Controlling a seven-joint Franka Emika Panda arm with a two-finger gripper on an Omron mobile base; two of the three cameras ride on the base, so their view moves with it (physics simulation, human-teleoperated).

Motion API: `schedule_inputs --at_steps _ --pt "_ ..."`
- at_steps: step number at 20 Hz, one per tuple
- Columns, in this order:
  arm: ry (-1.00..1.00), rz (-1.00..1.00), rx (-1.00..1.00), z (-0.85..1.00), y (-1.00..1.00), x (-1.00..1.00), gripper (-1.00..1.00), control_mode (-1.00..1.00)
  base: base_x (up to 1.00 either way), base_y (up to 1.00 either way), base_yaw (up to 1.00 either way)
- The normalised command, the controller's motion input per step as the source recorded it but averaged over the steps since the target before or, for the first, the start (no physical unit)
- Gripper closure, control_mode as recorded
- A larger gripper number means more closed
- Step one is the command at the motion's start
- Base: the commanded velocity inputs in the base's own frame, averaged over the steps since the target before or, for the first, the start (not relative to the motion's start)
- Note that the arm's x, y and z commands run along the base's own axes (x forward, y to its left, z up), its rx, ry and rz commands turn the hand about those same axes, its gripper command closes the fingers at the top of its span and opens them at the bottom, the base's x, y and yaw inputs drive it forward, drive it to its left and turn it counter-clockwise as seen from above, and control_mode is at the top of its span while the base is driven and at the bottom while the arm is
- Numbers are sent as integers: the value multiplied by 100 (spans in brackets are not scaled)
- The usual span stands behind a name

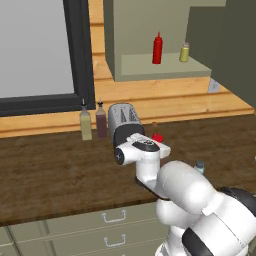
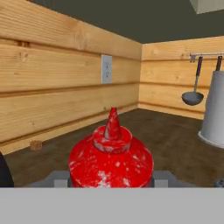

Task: Put the shaker and condiment bottle from the counter next to their counterparts in the cabinet.

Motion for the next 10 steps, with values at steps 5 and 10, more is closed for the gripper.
schedule_inputs --at_steps 5,10 --pt "0 25 -8 49 4 0 100 -100 0 0 0" --pt "-2 13 -10 59 10 -19 100 -100 0 0 0"
